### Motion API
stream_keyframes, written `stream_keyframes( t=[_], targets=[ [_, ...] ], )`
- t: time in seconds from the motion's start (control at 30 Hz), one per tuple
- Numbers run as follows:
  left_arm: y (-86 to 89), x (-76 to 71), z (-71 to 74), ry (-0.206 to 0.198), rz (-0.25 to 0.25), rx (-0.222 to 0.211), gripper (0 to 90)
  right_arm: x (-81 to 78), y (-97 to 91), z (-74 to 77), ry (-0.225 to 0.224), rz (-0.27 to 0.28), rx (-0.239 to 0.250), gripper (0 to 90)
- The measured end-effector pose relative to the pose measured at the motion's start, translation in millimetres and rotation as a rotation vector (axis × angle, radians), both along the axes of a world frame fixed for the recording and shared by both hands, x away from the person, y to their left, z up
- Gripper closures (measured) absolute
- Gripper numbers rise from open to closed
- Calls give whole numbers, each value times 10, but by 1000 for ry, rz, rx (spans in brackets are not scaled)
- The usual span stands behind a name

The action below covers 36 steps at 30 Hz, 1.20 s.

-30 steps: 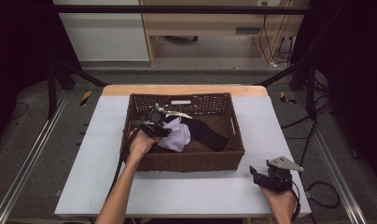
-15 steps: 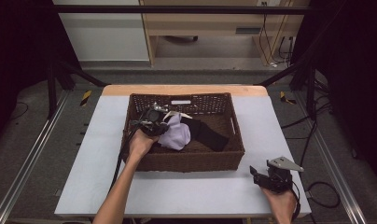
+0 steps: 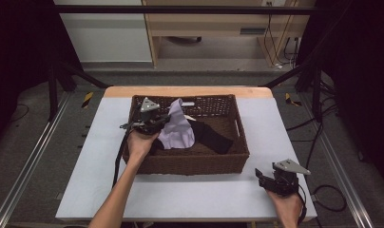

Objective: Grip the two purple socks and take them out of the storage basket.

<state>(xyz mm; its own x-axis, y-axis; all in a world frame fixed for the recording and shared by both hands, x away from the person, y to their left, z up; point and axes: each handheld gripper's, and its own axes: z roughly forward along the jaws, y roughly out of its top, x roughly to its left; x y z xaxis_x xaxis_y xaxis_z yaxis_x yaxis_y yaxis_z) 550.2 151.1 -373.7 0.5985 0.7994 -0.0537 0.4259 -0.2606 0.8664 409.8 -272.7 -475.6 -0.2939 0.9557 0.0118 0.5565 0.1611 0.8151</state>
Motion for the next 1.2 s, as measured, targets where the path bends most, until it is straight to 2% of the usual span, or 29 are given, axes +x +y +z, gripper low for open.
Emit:
stream_keyframes(
  t=[0.1,0.13,0.2,0.23,0.37,0.57,0.6,0.73,0.9,0.93,1.2],
  targets=[
    [22,-116,110,-46,-8,-44,865,-3,2,1,0,0,-1,286],
    [22,-116,110,-46,-8,-44,865,-3,2,1,0,0,-1,286],
    [43,-226,204,-78,-20,-65,865,-3,-2,0,-5,0,-7,286],
    [43,-226,204,-78,-20,-65,865,-3,-2,0,-5,0,-7,286],
    [94,-376,290,-88,-28,-81,865,-10,-7,1,-2,-4,-4,287],
    [247,-688,455,-136,-48,-123,865,-18,-17,4,-5,-8,-4,288],
    [247,-688,455,-136,-48,-123,864,-18,-17,4,-5,-8,-4,288],
    [330,-912,567,-175,-78,-133,864,-21,-19,4,-6,-8,-5,289],
    [380,-1084,616,-186,-102,-135,864,-27,-21,5,-3,-11,-2,289],
    [397,-1153,625,-188,-119,-137,864,-31,-23,4,-3,-10,-2,289],
    [449,-1378,660,-203,-158,-148,864,-37,-32,1,-7,-12,-1,290]
  ],
)
